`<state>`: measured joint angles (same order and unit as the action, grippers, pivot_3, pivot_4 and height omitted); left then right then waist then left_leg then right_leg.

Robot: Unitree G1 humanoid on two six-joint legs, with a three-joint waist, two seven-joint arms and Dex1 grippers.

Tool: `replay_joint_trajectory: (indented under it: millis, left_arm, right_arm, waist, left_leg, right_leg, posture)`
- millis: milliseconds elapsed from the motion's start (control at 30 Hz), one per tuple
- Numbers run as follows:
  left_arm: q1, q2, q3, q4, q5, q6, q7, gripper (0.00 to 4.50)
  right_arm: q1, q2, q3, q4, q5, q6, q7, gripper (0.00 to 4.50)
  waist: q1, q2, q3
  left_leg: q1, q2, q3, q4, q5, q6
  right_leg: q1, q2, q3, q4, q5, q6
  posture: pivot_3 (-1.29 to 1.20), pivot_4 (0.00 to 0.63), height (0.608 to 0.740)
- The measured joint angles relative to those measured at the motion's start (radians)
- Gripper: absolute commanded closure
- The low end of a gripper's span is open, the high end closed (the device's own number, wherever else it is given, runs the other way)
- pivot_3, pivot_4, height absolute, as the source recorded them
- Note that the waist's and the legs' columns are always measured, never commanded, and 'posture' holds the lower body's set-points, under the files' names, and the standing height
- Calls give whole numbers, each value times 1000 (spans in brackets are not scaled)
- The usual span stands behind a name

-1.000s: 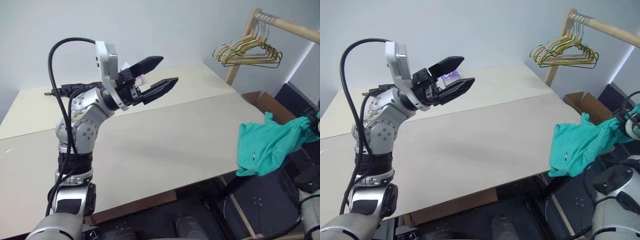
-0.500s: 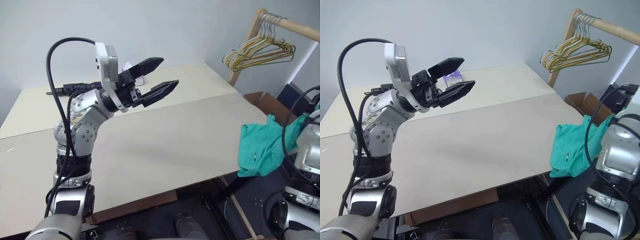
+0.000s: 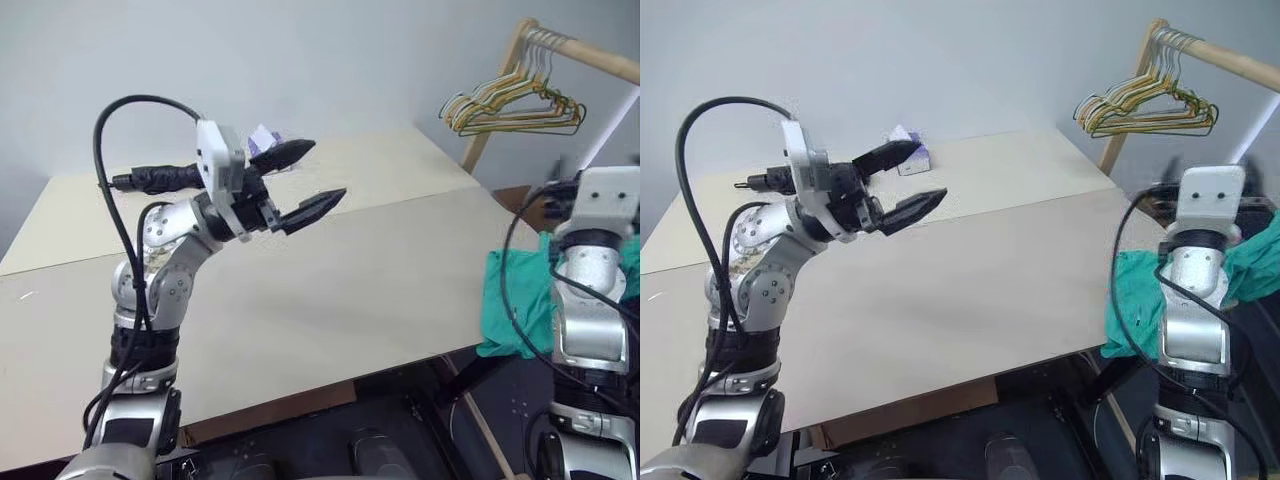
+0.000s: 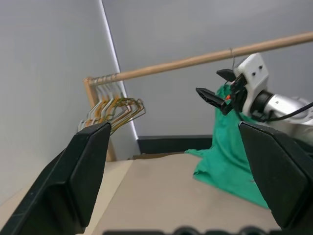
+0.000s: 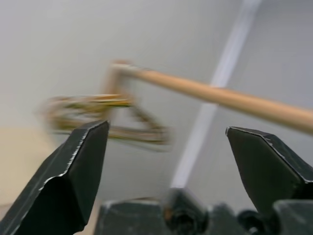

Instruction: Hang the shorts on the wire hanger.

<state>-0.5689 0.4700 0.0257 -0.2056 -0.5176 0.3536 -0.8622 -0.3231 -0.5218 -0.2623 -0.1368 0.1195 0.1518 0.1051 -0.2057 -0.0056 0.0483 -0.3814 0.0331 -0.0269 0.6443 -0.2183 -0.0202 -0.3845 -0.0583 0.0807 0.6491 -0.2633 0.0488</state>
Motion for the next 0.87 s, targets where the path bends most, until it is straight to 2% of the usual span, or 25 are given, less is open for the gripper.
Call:
replay_joint_trajectory:
  millis: [100,233,400,667,867]
  left_arm:
    - [31,29,-21,5,62,-31,-2,0]
    - [122,112,-19,-1,113,-43,-4,0]
    - [291,224,15,-103,91,1,-54,0]
    - [408,269,89,-212,61,29,-45,0]
    - [413,269,91,-219,44,38,-35,0]
  right_arm:
    - [16,-30,45,-49,115,62,180,42]
    - [-6,-97,99,-57,222,96,428,42]
    - [-126,-131,199,20,287,127,676,42]
    - [-221,-129,277,136,290,128,857,42]
    - [-219,-130,286,147,285,128,896,42]
  waist:
    - [7,0,0]
    - [23,-1,0]
    - [65,-6,3]
    - [184,-10,6]
    - [214,-10,6]
  left_leg:
    - [-1,-1,0,0,0,0]
    - [0,0,0,0,0,0]
    - [0,0,2,0,0,0]
    - [-1,1,3,0,0,0]
    - [-1,1,3,0,0,0]
  right_leg:
    - [0,0,0,0,0,0]
    - [0,0,0,-1,0,1]
    - [-1,0,1,-1,0,1]
    - [-3,0,-1,-1,0,0]
    - [-3,0,-1,-1,1,0]
  posture:
    - [-55,6,740]
    - [-11,15,740]
    - [49,26,740]
    - [79,37,740]
    - [69,37,740]
